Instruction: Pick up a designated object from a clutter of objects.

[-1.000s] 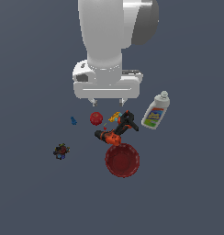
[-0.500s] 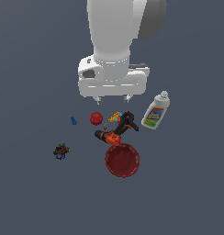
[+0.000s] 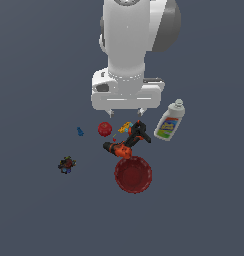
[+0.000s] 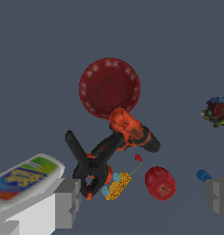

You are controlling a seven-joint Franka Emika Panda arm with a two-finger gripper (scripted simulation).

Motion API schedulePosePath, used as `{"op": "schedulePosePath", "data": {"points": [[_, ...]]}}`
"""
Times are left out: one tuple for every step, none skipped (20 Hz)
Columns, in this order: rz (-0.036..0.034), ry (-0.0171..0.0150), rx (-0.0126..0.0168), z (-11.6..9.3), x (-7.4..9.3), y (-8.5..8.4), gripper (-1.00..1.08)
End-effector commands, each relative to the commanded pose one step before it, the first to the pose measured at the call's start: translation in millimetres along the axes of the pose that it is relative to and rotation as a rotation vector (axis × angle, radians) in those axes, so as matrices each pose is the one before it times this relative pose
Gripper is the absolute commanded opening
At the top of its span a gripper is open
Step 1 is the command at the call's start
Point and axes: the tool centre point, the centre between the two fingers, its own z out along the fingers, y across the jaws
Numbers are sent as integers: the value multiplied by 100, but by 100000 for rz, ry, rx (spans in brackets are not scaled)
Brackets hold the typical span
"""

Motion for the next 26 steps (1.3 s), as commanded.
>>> {"op": "schedulePosePath", "data": {"points": [[759,104,-289,1246,-241,-550,100],[379,79,-131,584,-131,-258,100],[410,89,-139,625,-154,-274,100],[430,97,-142,666,-180,-296,100],[454,106,-144,706,-209,-315,100],[477,115,-145,744,-242,-333,100],[502,125,-145,781,-278,-349,100],[523,135,-142,816,-317,-366,100],[539,143,-136,839,-356,-376,100],[512,140,-119,798,-367,-357,100],[477,133,-101,744,-369,-333,100],[448,128,-86,691,-367,-307,100],[416,121,-71,640,-361,-282,100],[382,112,-58,591,-352,-261,100],[351,104,-47,543,-339,-239,100],[329,98,-38,495,-324,-214,100],[298,89,-29,450,-307,-194,100],[268,81,-22,407,-287,-175,100],[242,73,-16,364,-266,-155,100],[219,66,-12,322,-242,-135,100],[187,56,-8,282,-217,-120,100],[162,49,-5,243,-191,-102,100],[140,42,-3,203,-163,-84,100],[105,31,-1,167,-135,-72,100],[94,28,-1,127,-105,-50,100],[66,20,0,91,-76,-36,100]]}}
